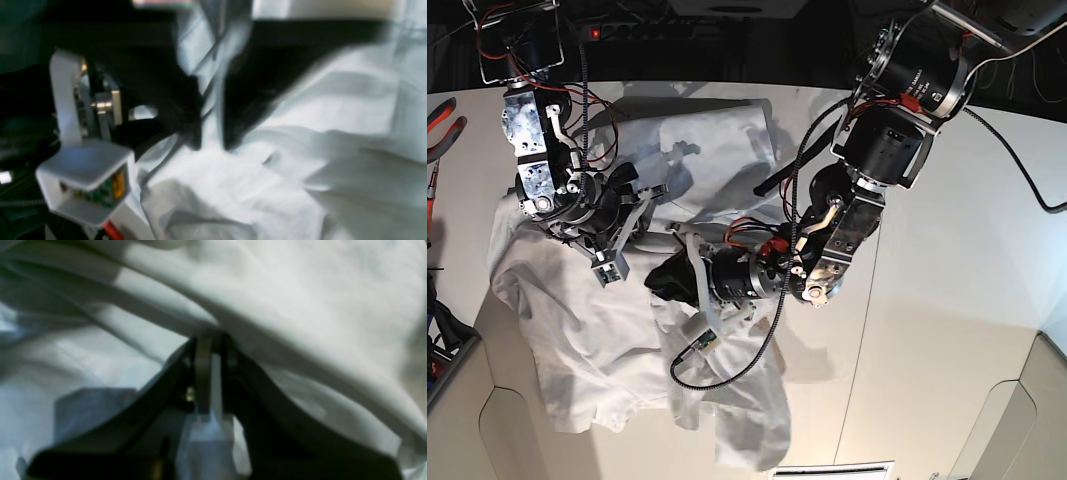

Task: Layout the t-shirt on the table in an organized manner, then fold the t-shirt properly
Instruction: 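Lift and pull the grasped fabric with the left gripper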

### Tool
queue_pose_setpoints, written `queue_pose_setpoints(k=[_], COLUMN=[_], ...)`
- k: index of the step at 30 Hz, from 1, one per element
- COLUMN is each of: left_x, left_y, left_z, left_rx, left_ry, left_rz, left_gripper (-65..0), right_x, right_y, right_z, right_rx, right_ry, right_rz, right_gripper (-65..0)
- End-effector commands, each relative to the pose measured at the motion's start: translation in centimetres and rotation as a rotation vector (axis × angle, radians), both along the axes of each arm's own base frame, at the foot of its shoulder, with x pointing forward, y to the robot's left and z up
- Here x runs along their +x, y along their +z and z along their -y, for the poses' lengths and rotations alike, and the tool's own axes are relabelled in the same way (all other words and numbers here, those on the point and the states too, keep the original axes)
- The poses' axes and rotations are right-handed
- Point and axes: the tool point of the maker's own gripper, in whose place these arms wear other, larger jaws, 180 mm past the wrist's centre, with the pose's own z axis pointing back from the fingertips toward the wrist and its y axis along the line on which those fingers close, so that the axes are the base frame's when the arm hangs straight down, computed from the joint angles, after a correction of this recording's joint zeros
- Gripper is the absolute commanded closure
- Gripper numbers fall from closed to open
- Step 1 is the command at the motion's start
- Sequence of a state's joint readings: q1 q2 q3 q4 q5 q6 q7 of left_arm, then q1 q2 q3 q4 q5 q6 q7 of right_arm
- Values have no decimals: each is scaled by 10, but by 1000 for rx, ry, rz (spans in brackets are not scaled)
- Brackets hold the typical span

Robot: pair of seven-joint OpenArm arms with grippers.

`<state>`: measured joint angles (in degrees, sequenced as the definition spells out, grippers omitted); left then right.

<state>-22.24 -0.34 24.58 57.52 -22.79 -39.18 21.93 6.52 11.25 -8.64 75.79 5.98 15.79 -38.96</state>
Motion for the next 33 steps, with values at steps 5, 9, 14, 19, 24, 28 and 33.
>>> queue_pose_setpoints(k=[5,9,14,19,24,28,33], left_x=[31,52,78,84,79,73,69], left_y=[58,85,68,39,11,5,13], left_z=[-9,-39,-102,-147,-163,-158,-140], left_rx=[-106,-129,-25,71,96,10,-45], left_ry=[59,149,344,438,470,468,414], left_rz=[117,163,137,84,2,-64,-60], left_gripper=[-239,-239,-239,-311,-334,-334,-334], right_x=[-1,-1,0,0,-1,-1,-1], right_y=[-1,-1,-1,-1,-1,-1,-1], right_z=[5,5,5,5,5,5,5], right_rx=[-22,-22,-23,-22,-22,-22,-22], right_ry=[-3,-3,-3,-3,-3,-3,-3], right_rz=[-15,-15,-14,-14,-14,-14,-14], right_gripper=[-65,-65,-65,-65,-65,-65,-65])
